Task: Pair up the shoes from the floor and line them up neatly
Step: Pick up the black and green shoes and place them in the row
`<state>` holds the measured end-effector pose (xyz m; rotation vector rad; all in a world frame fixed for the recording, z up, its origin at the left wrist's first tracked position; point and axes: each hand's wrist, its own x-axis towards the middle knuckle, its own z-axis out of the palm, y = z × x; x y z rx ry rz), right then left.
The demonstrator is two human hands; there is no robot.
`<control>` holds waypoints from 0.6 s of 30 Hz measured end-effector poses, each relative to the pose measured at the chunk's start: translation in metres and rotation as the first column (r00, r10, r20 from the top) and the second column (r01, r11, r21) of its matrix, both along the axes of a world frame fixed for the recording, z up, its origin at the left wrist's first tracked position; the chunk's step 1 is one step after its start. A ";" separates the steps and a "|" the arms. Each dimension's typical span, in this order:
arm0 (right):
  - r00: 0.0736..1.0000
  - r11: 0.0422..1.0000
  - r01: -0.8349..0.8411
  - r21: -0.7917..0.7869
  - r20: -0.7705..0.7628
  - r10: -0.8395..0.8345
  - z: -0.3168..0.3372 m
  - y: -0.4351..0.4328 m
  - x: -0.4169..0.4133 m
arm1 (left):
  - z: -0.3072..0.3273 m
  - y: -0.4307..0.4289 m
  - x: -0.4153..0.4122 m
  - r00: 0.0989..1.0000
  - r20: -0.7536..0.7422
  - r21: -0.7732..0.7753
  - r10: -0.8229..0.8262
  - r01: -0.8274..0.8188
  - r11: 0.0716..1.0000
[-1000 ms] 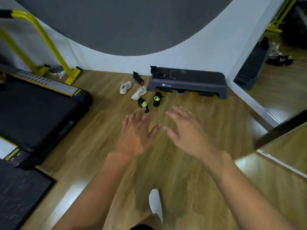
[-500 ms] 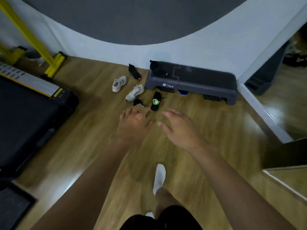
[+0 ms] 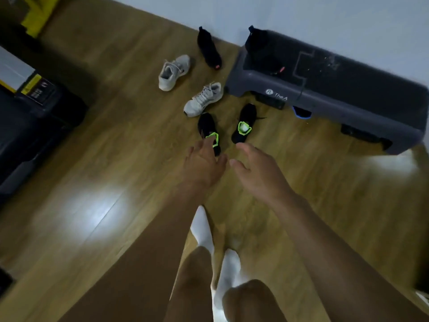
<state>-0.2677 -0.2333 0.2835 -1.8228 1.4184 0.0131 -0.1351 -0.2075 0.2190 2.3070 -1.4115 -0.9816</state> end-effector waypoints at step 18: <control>0.988 0.992 -0.058 0.112 -0.138 0.073 -0.484 -0.191 0.085 | -0.469 -0.180 0.059 0.976 0.014 0.238 0.215 -0.212 0.948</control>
